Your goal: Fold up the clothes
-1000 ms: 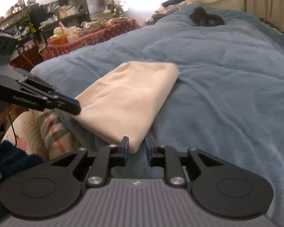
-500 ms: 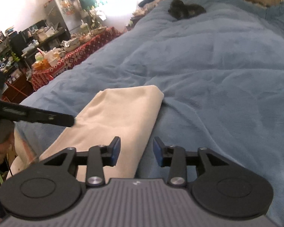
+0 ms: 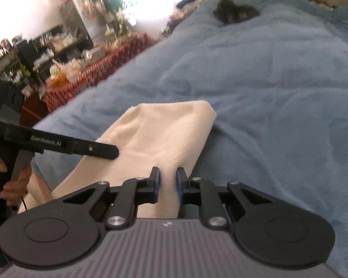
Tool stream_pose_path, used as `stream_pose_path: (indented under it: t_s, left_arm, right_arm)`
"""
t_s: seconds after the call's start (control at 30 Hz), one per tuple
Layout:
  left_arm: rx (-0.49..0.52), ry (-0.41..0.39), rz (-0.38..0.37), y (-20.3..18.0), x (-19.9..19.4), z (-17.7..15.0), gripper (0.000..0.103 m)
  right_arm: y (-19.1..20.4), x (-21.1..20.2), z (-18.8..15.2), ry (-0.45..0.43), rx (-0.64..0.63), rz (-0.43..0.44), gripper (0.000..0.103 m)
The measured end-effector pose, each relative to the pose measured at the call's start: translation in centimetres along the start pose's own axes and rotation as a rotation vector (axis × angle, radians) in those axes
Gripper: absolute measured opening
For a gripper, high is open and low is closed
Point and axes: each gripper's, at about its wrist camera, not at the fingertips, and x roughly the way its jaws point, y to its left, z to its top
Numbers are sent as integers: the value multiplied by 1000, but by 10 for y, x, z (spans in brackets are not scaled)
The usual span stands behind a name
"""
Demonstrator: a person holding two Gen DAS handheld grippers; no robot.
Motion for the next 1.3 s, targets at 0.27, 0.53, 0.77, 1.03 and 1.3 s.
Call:
stream_pose_path:
  t_s: [0.27,0.53,0.77,1.03,1.3]
  left_arm:
    - [49,-34,-145,-70,11,16,25]
    - [90,21,-117,-97,93,-17,30]
    - [113,82,-99,-92,67,-28,46]
    - [107,91,-138,-90,68,-43,47]
    - [148,107,-139,-102,70,-48,46]
  right_arm:
    - [-22,-80,1,-108,-16,-116,17]
    - [-76,-74,-48,-44,1,-224,23]
    - [-68,-102,-75,-84,-9,-126,35]
    - [-34,-103,-97,-31,-275,-236,52]
    - [-29,-85,-93,8,-379,-166,59]
